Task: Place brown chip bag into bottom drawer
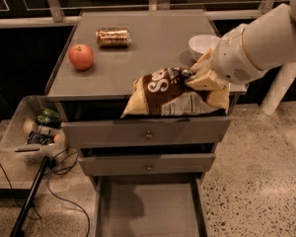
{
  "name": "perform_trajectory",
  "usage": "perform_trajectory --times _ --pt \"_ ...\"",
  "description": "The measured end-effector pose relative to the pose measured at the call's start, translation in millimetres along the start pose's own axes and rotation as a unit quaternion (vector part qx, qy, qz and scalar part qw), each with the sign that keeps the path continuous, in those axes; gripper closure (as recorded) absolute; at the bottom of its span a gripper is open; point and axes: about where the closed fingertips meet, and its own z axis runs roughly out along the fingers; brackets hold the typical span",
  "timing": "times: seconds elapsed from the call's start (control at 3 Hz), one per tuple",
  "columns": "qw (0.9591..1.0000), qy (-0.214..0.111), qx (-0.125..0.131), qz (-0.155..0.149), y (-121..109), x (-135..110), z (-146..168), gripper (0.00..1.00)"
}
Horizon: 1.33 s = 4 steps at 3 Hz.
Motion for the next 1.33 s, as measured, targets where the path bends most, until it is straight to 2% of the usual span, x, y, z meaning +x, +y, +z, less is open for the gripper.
perform_trajectory --times 0.33,0.67,1.0,1.33 --pt "1.0 -0.004 -0.005 0.003 28.3 8.4 -11.8 1.0" --pt "0.9995 -0.005 -0.015 0.027 70.9 20.2 -15.4 1.0" --pt "0.9995 -0.005 -0.014 0.026 70.4 19.6 -15.6 1.0" --pt "0.999 -0.011 -0.034 0.025 87.1 19.2 0.2 1.0"
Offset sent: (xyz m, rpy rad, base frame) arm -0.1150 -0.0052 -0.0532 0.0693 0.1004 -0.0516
